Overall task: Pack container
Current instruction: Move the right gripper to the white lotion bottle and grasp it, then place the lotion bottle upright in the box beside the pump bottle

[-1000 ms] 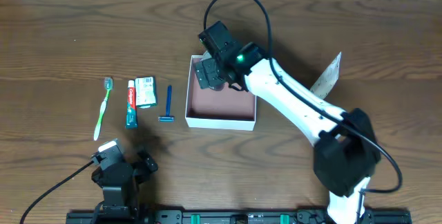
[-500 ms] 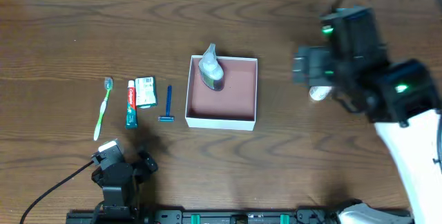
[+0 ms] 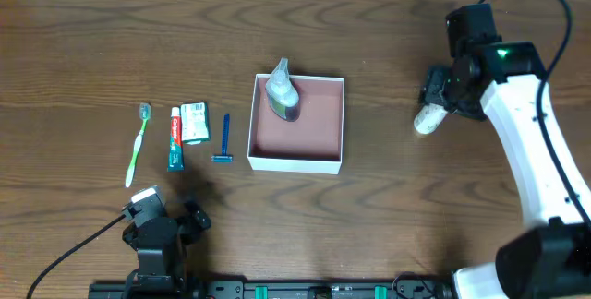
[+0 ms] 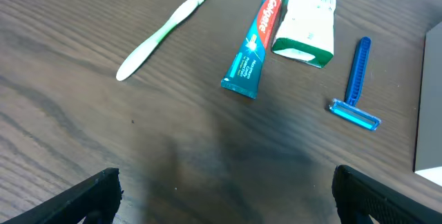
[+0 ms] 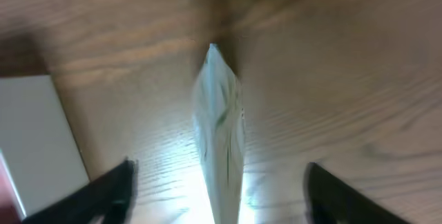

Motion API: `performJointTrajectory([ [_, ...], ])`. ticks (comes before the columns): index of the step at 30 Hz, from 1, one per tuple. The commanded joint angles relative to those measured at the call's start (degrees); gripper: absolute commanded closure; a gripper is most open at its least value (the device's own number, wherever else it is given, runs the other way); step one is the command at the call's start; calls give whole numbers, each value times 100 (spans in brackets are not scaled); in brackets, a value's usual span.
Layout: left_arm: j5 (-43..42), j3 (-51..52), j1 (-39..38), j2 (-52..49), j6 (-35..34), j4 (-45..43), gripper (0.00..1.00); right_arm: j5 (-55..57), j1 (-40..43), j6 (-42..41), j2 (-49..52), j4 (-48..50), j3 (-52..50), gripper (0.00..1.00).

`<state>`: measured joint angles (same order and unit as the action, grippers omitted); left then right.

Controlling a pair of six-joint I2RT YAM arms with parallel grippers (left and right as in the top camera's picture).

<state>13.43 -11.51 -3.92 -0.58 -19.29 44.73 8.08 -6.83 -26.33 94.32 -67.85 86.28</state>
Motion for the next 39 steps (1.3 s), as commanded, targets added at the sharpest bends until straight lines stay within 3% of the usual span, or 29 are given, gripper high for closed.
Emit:
performJointTrajectory([
  [1, 4, 94, -28, 37, 11, 85, 2, -192, 63, -129, 94, 44, -15, 44],
  [6, 4, 94, -28, 37, 11, 83, 2, -190, -61, -120, -188, 153, 26, 68],
  [8, 4, 94, -28, 37, 11, 83, 2, -190, -168, -22, -402, 192, 42, 84],
  [9, 7, 94, -28, 37, 11, 85, 2, -190, -223, 26, -501, 195, 44, 97],
  [10, 4, 94, -28, 37, 11, 83, 2, -188, -306, 92, -634, 197, 46, 99],
  [27, 4, 94, -28, 37, 11, 83, 2, -275, -2179, 1016, -2146, 1460, 46, 99],
  [39, 4, 94, -28, 37, 11, 83, 2, -286, -2793, 1008, -507, 1991, 22, 99],
])
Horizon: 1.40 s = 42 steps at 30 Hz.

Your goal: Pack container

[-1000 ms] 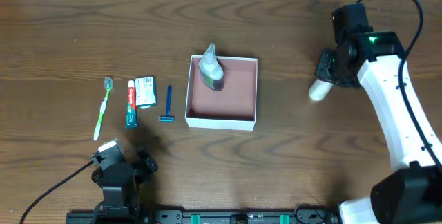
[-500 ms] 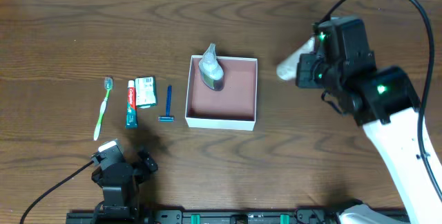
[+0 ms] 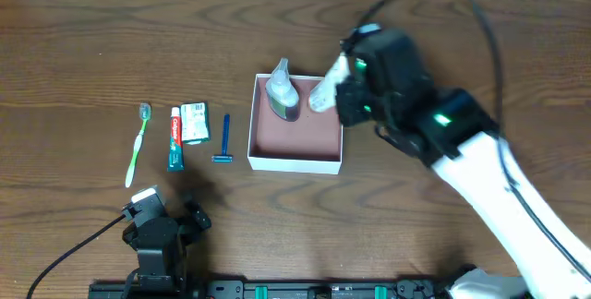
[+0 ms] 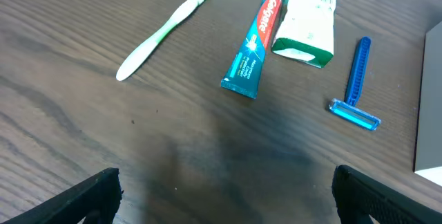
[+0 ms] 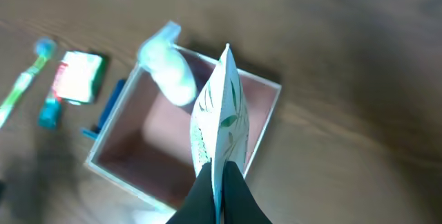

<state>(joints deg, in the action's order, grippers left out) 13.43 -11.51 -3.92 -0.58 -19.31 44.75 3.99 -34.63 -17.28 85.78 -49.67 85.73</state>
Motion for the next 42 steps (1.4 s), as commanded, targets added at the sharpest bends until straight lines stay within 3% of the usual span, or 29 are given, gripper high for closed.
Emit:
performJointTrajectory([
  [1, 4, 94, -28, 37, 13, 81, 2, 184, -9, 103, 483, 254, 76, 99],
  [12, 4, 94, -28, 37, 13, 83, 2, 199, 7, 103, 1290, 772, 76, 96],
  [13, 4, 94, -28, 37, 13, 81, 2, 199, 7, 105, 1305, 772, 76, 83],
  [14, 4, 94, -28, 37, 13, 81, 2, 199, 7, 105, 1303, 789, 76, 61],
  [16, 4, 94, -28, 37, 13, 83, 2, 195, 7, 107, 1283, 796, 83, 35],
  [19, 4, 94, -28, 37, 13, 81, 2, 153, 7, 66, 1119, 728, 85, 3],
  [20, 4, 94, -28, 37, 13, 81, 2, 157, 7, 2, 1023, 651, 85, 1],
  [26, 7, 94, -28, 37, 13, 81, 2, 205, 439, -540, -258, -168, 83, 1],
  [31, 4, 94, -28, 37, 13, 81, 2, 522, 1679, -1381, -1303, -1176, 83, 1],
  [36, 363, 94, -28, 37, 411, 79, 2, 494, 3191, -1550, -1615, -1880, 83, 1],
  [42, 850, 94, -28, 37, 789, 81, 2, 439, 4131, -1547, -1539, -2264, 68, 1],
])
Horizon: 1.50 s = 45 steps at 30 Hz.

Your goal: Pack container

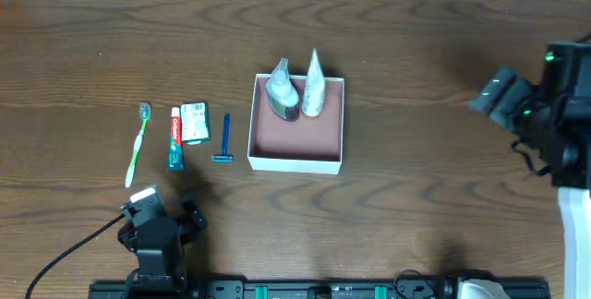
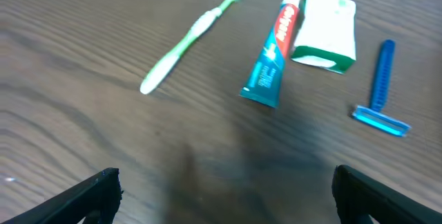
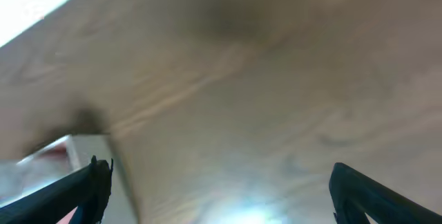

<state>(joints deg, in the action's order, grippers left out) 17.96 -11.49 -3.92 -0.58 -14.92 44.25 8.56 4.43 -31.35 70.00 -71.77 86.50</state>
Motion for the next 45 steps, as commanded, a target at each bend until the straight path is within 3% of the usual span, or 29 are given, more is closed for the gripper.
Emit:
performJointTrajectory([
  [1, 398, 92, -28, 37, 350, 98, 2, -17, 271, -140, 42, -74, -11, 1],
  [7, -1014, 92, -28, 37, -511, -960, 2, 2, 302, -140, 50, -111, -11, 1],
  [11, -1523, 17, -28, 35, -769, -1296, 2, 4, 302, -138, 50, -111, -11, 1],
  [16, -964, -664, -28, -378, -688, -1202, 2, 2, 302, -138, 50, -111, -11, 1],
  [21, 131, -1801, -26, -1784, -553, -870, 2, 2, 302, -140, 50, -111, -11, 1],
  [31, 142, -3873, 785, -5132, -651, -748, 2, 2, 302, -138, 50, -111, -11, 1],
  [36, -1123, -4601, 1434, -6443, 83, -815, 2, 2, 302, -140, 50, -111, -11, 1],
  [42, -1421, -4662, 2212, -7368, 586, -1036, 2, 2, 302, -140, 50, -111, -11, 1],
  [45, -2262, -4662, 2514, -7838, 1668, -1154, 2, 2, 302, -138, 50, -111, -11, 1],
])
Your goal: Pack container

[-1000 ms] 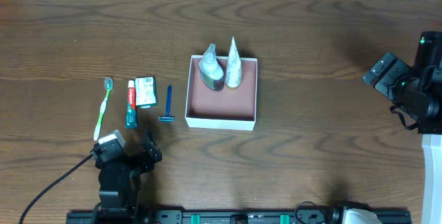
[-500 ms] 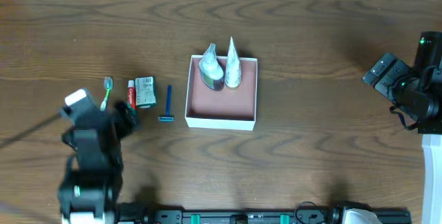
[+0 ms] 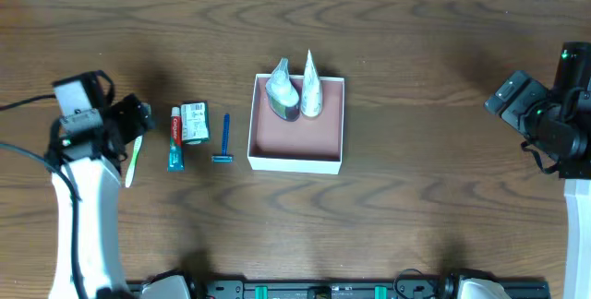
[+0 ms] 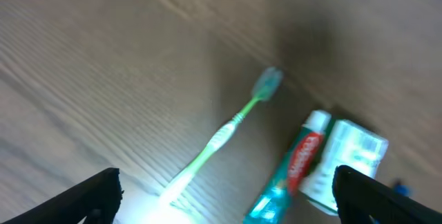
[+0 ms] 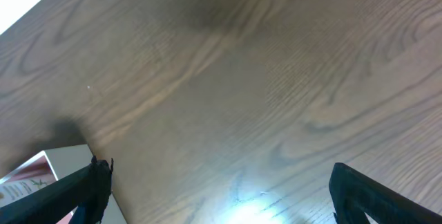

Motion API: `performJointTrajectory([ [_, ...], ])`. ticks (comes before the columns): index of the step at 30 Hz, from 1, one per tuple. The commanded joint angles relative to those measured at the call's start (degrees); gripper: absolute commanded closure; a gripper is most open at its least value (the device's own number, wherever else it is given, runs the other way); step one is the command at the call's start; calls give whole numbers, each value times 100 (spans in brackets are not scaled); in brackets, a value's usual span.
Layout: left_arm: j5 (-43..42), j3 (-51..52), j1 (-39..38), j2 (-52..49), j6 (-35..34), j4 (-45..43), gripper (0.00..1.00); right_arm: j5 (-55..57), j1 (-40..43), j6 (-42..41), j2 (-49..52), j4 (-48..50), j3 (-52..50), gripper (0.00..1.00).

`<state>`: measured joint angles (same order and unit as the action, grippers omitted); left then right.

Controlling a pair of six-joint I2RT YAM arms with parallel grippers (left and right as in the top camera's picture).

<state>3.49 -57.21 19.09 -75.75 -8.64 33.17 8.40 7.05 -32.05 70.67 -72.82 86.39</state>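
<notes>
The white box (image 3: pixel 296 156) with a reddish floor stands mid-table and holds a grey pouch (image 3: pixel 281 90) and a white pouch (image 3: pixel 311 87), both upright at its far end. Left of it lie a blue razor (image 3: pixel 224 137), a green-white packet (image 3: pixel 194 121), a toothpaste tube (image 3: pixel 174 138) and a green toothbrush (image 3: pixel 136 151). My left gripper (image 3: pixel 129 117) is open above the toothbrush (image 4: pixel 222 138), with the toothpaste tube (image 4: pixel 295 169) and the packet (image 4: pixel 345 160) to its right. My right gripper (image 5: pixel 221 200) is open over bare wood at the far right.
The right arm (image 3: pixel 547 122) sits near the table's right edge. A corner of the box (image 5: pixel 38 175) shows at the left of the right wrist view. The left arm (image 3: pixel 81 197) runs along the left side toward the front edge.
My left arm has moved from the table's front edge up to the toothbrush's left side, its open gripper now over the brush head. The right arm has barely shifted.
My right gripper first held the white pouch at the right of the table, then held it over the box. Then the pouch stood in the box beside the grey one and the right gripper was open, far right. Now the left gripper is by the toothbrush.
</notes>
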Motion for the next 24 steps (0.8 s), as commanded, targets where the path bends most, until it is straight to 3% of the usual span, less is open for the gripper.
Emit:
performJointTrajectory([
  [1, -988, -90, 256, -494, 1434, -59, 2, 17, 39, -70, -17, -7, 0, 1],
  [5, -1034, -90, 275, -1106, 2837, -72, 2, 17, 39, -68, -17, -7, 0, 1],
  [7, -1036, -90, 275, -1325, 3126, -168, 2, 17, 39, -70, -17, -7, 0, 1],
  [10, -1027, -90, 275, -1591, 3300, -476, 1, 17, 39, -70, -17, -7, 0, 1],
  [14, -835, -90, 286, -1917, 3394, -850, 9, 17, 39, -68, -17, -7, 0, 1],
  [24, -278, -87, 326, -2682, 3672, -651, 16, 17, 39, -70, -17, -7, 0, 1],
])
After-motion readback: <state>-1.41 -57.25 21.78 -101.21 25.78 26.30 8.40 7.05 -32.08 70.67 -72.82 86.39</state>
